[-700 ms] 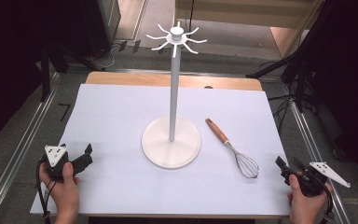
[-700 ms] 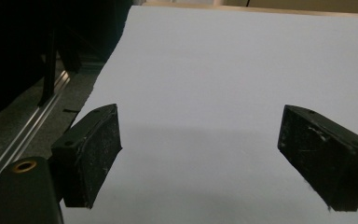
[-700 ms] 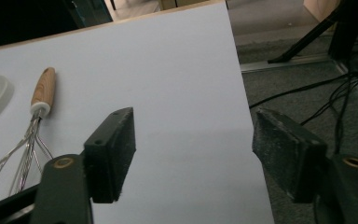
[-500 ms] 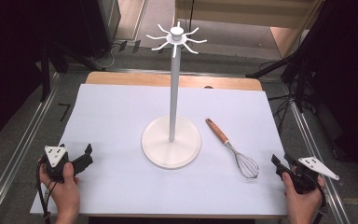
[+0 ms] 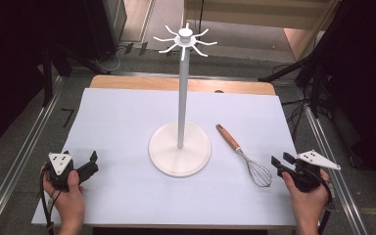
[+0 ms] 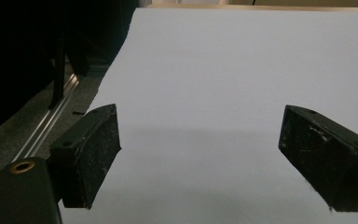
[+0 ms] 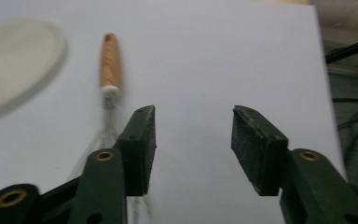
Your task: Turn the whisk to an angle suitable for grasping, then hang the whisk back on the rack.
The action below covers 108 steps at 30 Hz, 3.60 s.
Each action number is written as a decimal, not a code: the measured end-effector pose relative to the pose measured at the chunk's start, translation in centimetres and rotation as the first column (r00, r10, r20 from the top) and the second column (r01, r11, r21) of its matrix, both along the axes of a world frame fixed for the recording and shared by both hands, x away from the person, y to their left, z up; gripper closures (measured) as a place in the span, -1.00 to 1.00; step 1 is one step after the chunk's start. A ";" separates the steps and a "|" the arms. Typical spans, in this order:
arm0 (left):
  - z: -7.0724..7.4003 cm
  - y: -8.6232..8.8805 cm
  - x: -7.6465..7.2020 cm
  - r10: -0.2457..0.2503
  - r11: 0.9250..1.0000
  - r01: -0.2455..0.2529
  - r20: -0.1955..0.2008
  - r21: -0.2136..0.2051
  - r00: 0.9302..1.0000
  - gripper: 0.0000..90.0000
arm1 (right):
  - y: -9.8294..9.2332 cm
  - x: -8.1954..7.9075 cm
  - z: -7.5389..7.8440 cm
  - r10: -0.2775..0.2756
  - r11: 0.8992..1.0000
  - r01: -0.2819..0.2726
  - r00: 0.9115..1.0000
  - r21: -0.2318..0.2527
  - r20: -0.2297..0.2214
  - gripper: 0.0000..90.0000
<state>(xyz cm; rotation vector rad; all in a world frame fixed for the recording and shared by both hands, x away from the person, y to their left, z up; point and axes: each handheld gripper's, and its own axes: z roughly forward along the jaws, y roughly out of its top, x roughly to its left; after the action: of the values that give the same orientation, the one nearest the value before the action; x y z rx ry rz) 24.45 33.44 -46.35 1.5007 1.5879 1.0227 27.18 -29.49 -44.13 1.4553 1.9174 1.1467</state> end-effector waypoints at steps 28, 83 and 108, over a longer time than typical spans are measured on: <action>0.0 0.0 0.1 -0.002 1.000 0.002 -0.007 0.002 1.000 -0.70 | 8.0 7.3 2.2 0.170 0.954 -0.232 0.940 -0.191 -0.295 0.39; 0.0 -0.1 0.2 -0.006 1.000 0.006 -0.019 0.013 1.000 -0.70 | 11.8 10.7 -0.4 0.138 0.845 -0.406 0.794 -0.348 -0.592 0.83; 0.0 -0.2 0.2 -0.006 1.000 0.006 -0.021 0.017 1.000 -0.70 | 8.6 8.0 1.9 0.222 0.956 -0.259 0.945 -0.135 -0.240 0.84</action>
<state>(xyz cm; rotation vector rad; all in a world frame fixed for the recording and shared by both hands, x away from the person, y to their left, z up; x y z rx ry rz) 24.65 33.25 -46.36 1.5316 1.5924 1.0226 35.15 -20.85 -42.26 1.3330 2.3399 0.9285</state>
